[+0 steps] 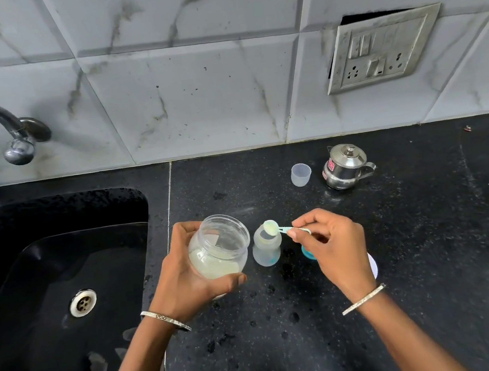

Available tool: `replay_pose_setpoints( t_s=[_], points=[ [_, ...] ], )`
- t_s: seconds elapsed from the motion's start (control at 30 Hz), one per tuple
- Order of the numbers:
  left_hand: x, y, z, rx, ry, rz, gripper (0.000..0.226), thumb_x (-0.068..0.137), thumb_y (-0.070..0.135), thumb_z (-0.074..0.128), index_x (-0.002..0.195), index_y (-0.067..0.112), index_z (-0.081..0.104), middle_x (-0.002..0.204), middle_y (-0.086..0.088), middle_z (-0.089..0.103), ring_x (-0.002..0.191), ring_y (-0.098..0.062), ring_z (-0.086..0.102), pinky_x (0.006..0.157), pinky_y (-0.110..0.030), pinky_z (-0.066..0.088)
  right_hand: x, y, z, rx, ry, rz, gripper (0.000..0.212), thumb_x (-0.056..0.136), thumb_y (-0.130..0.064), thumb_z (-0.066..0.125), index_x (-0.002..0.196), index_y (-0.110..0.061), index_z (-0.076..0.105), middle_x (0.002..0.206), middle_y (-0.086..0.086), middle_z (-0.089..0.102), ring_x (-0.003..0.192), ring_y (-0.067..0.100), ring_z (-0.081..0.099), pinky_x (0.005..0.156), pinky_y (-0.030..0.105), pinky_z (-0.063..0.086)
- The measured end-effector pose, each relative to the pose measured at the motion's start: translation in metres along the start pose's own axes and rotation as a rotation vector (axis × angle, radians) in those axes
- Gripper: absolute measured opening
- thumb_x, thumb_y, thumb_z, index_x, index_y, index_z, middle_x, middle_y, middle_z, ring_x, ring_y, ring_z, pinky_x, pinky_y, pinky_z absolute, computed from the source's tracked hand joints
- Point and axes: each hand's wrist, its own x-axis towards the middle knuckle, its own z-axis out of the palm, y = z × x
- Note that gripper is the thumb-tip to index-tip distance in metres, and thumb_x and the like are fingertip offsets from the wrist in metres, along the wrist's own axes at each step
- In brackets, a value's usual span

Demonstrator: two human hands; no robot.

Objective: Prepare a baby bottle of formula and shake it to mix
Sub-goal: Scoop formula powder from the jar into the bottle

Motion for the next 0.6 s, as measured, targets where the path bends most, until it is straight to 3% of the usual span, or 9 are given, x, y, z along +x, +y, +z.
replay_pose_setpoints(
  t_s=[0.1,0.23,0.4,0.6],
  points=[
    [0.0,0.0,0.0,0.006,-0.006,0.007,0.091,0.039,0.048,0.089,0.116,0.031,0.043,0.114,0.017,0.059,0.104,0.005,0.059,0.079,-0.011,0.05,-0.005,0.01,0.007,-0.251,0.003,-0.285,0.012,0.086,-0.021,0.084,0.094,-0.025,0.075,0.074,-0.011,0.076,0.064,0.013,0.071,0.06,0.033,0.056],
    [0.0,0.001,0.0,0.0,-0.018,0.002,0.092,0.039,0.05,0.088,0.117,0.031,0.043,0.109,0.025,0.06,0.103,0.006,0.06,0.079,-0.011,0.051,-0.01,0.018,0.013,-0.497,0.077,-0.557,0.02,0.081,-0.012,0.088,0.097,-0.017,0.077,0.068,-0.001,0.069,0.055,0.022,0.062,0.046,0.03,0.051],
    [-0.001,0.001,-0.001,-0.006,-0.031,0.014,0.091,0.041,0.05,0.089,0.117,0.031,0.042,0.107,0.036,0.056,0.105,0.005,0.059,0.082,-0.013,0.051,-0.013,0.023,0.012,-0.518,0.134,-0.654,0.022,0.081,-0.005,0.087,0.1,-0.012,0.079,0.088,0.002,0.08,0.08,0.022,0.076,0.058,0.037,0.062],
    [0.0,0.0,-0.002,-0.015,-0.022,0.021,0.091,0.041,0.047,0.09,0.118,0.028,0.044,0.107,0.034,0.056,0.105,0.002,0.06,0.082,-0.015,0.052,-0.014,0.023,0.011,-0.522,0.153,-0.666,0.024,0.08,-0.005,0.088,0.101,-0.013,0.08,0.092,0.002,0.081,0.086,0.02,0.078,0.059,0.036,0.063]
  ],
)
